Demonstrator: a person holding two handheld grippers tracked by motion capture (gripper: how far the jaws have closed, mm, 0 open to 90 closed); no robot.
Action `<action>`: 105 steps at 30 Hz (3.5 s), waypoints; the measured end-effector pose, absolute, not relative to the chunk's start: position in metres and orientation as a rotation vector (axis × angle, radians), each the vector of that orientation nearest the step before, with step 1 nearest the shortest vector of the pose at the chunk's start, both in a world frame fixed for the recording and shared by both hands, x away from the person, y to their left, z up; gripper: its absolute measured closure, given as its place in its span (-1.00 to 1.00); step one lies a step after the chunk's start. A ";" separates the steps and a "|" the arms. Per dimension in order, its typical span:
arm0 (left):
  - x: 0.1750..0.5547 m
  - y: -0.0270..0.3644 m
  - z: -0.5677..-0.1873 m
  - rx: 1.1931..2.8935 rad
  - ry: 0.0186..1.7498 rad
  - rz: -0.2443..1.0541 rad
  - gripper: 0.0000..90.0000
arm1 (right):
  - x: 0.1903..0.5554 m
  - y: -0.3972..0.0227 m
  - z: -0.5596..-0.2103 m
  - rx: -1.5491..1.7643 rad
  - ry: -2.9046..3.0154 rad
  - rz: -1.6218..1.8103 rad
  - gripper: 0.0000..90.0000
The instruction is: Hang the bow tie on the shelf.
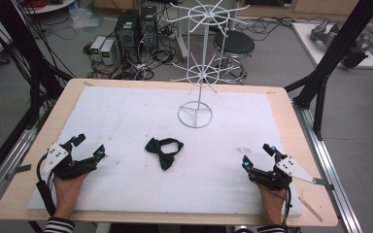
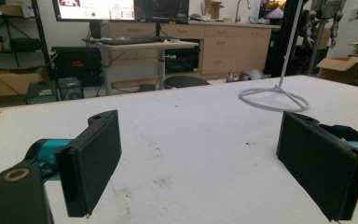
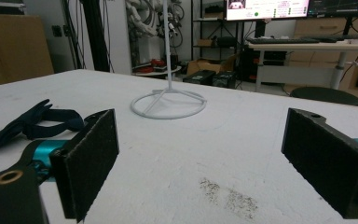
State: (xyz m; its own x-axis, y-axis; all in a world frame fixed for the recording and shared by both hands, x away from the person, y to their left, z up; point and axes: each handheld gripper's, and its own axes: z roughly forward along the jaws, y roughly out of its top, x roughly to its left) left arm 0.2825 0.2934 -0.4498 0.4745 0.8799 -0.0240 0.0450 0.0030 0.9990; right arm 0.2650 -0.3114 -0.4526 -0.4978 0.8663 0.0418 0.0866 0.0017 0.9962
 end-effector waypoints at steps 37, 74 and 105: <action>0.342 0.219 -0.367 1.849 0.716 0.608 -0.68 | 0.265 -0.312 -0.453 1.000 1.641 1.567 -0.78; 0.400 0.129 -0.383 2.290 0.633 0.381 -0.46 | 0.265 -0.314 -0.453 1.012 1.630 1.583 -0.78; 0.425 0.089 -0.406 2.620 0.609 0.223 0.00 | 0.265 -0.315 -0.453 1.014 1.621 1.591 -0.78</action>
